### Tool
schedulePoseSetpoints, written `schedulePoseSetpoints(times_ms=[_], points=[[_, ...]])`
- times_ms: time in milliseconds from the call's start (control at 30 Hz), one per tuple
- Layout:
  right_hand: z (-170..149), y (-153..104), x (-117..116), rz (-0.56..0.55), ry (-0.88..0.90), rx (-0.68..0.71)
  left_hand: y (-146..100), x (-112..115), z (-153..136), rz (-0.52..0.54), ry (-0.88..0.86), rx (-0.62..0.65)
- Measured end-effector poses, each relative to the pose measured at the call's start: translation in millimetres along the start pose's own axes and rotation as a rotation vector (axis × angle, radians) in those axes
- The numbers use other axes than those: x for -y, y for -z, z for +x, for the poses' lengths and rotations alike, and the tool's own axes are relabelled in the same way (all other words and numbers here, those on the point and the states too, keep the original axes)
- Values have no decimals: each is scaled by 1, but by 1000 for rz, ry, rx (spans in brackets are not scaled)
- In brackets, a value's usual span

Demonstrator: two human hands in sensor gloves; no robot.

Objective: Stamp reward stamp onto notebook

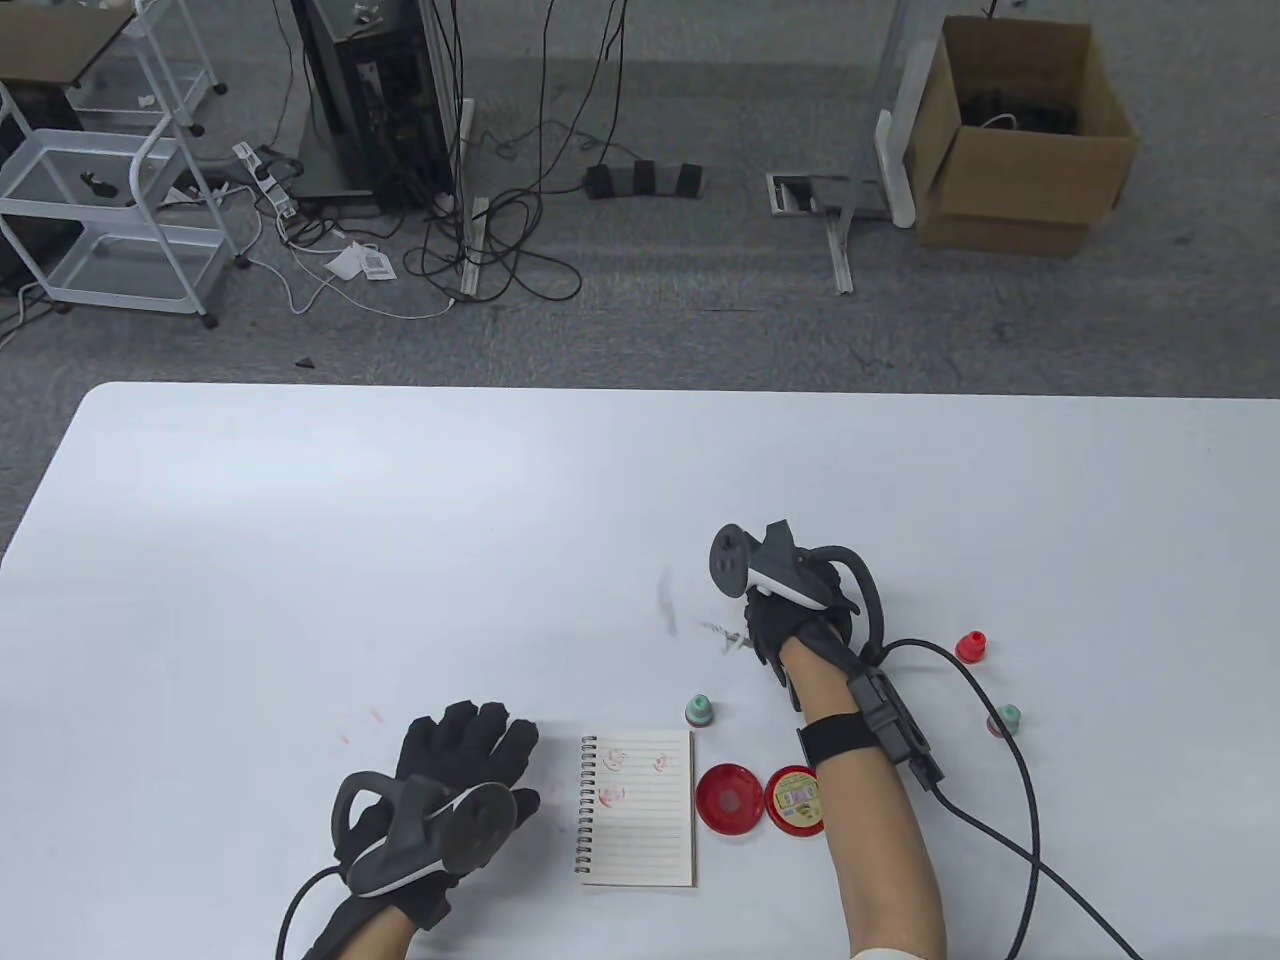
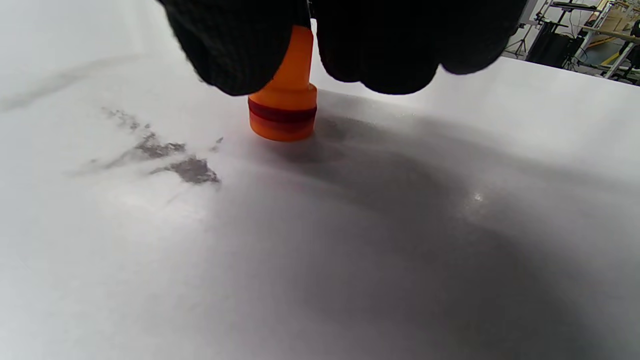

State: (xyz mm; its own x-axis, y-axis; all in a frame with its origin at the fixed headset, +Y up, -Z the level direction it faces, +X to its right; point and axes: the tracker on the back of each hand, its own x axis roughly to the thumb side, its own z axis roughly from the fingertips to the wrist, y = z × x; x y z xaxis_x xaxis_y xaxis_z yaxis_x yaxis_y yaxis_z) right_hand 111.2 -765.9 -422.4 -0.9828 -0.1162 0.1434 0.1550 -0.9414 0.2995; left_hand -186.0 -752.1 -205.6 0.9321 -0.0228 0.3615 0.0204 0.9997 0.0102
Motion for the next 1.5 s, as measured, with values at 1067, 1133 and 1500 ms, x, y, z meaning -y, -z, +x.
schedulePoseSetpoints(times_ms=[1067,1133,1500], points=[[8,-158,14,-292,285,242,3,7,4,37,-21,-1],[9,-166,11,-316,318,258,3,8,5,46,-39,0],[19,-196,-28,-494,665,362,4,7,20,108,-255,26]])
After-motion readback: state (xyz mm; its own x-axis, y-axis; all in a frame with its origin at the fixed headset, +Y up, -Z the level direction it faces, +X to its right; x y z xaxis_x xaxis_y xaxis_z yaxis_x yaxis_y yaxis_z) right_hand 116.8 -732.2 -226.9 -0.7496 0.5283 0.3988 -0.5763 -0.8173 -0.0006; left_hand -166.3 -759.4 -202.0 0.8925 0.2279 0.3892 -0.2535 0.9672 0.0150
